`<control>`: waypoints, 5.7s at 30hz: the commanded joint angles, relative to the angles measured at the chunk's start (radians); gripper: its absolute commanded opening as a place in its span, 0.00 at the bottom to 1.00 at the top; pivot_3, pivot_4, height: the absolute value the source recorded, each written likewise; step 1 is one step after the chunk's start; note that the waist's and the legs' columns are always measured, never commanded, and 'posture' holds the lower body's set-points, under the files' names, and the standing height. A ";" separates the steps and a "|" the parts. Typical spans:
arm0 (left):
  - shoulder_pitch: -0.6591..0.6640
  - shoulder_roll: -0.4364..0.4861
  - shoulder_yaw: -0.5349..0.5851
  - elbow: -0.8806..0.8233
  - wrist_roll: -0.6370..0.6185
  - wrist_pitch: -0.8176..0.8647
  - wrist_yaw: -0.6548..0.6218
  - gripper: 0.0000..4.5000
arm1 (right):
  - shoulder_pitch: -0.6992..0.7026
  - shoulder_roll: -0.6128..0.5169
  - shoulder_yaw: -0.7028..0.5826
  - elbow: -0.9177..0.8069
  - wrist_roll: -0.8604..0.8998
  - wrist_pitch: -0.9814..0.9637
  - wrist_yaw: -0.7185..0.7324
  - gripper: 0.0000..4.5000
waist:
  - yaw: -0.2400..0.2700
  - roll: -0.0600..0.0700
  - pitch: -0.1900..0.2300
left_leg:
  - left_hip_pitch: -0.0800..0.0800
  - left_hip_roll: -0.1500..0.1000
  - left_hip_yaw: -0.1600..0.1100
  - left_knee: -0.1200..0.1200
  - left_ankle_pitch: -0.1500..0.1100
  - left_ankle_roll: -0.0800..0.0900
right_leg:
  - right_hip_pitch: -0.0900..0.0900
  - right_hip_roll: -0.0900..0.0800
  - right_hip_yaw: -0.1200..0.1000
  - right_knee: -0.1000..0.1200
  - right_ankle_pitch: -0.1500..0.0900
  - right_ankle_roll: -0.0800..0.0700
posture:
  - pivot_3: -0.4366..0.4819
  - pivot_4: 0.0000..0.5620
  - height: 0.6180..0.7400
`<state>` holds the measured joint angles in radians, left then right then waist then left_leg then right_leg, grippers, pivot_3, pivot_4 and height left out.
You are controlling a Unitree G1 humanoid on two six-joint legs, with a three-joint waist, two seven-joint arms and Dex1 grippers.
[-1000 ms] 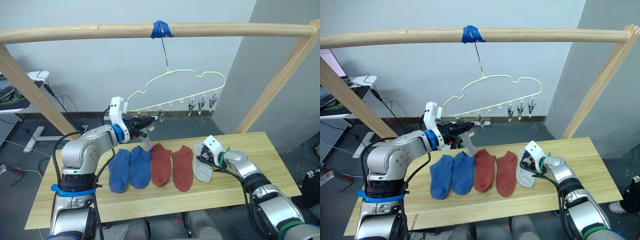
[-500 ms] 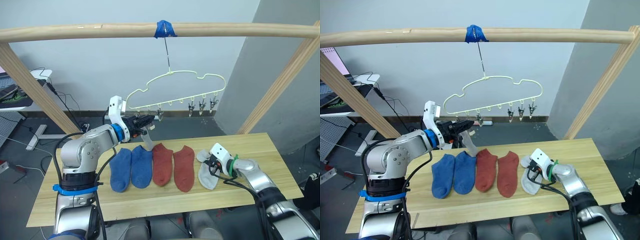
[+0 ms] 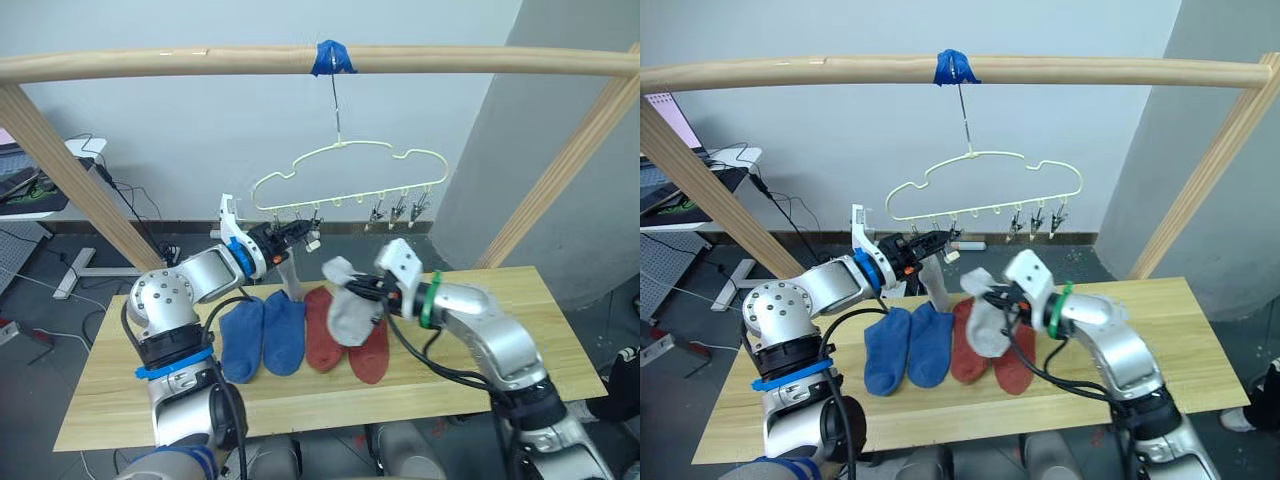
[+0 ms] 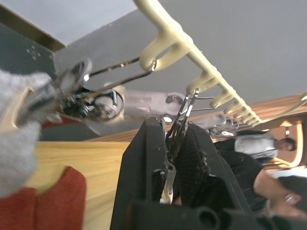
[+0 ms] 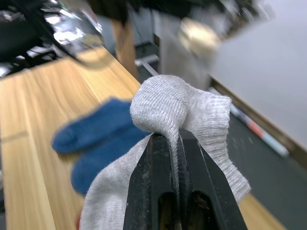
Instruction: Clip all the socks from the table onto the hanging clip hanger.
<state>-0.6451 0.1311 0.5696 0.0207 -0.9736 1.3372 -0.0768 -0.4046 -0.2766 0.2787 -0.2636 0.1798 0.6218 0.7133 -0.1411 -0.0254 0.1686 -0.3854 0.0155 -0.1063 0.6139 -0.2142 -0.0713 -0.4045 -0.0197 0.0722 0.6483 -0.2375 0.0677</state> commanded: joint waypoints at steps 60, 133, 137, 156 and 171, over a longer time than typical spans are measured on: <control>0.025 0.098 -0.070 -0.028 -0.177 -0.072 0.062 0.06 | -0.088 0.075 0.027 0.003 0.009 -0.037 -0.125 0.01 | 0.001 -0.004 0.004 | -0.001 0.000 0.000 -0.002 0.000 0.000 | -0.002 0.000 0.000 -0.003 0.000 0.000 | 0.34 0.28 1.00; 0.240 0.040 -0.655 0.090 0.819 -1.346 -0.359 0.67 | 0.066 -0.160 -0.307 -0.289 0.411 0.004 -0.063 1.00 | 0.044 -0.002 0.009 | -0.012 0.000 0.001 0.001 0.000 0.000 | -0.009 -0.001 -0.001 -0.002 0.000 0.000 | 0.29 0.23 1.00; 0.219 0.024 -0.649 0.123 0.822 -1.358 -0.359 0.67 | 0.063 -0.160 -0.298 -0.290 0.411 0.002 -0.069 1.00 | 0.037 -0.002 0.009 | -0.012 0.000 0.001 0.001 0.000 0.000 | -0.009 -0.001 -0.001 -0.002 0.000 0.000 | 0.29 0.23 1.00; 0.085 -0.015 -0.583 0.314 0.828 -1.408 -0.299 0.67 | -0.002 -0.164 -0.291 -0.316 0.466 0.056 -0.096 1.00 | 0.022 -0.002 0.009 | -0.012 0.000 0.000 0.006 0.000 0.000 | -0.007 -0.001 -0.001 0.000 0.001 0.001 | 0.28 0.23 1.00; 0.024 -0.041 -0.581 0.411 0.853 -1.466 -0.283 0.67 | 0.001 -0.165 -0.289 -0.319 0.472 0.054 -0.125 1.00 | 0.001 -0.002 0.009 | -0.013 -0.001 0.000 0.012 0.000 0.000 | -0.005 -0.001 0.000 -0.001 0.004 0.004 | 0.25 0.23 1.00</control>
<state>-0.5960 0.0962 -0.0123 0.4395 -0.1316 -0.0973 -0.3655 -0.3857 -0.4351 0.0003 -0.5448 0.6399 0.6869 0.5905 -0.1400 -0.0278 0.1778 -0.3983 0.0146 -0.1063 0.6262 -0.2143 -0.0711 -0.4094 -0.0204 0.0717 0.6475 -0.2334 0.0717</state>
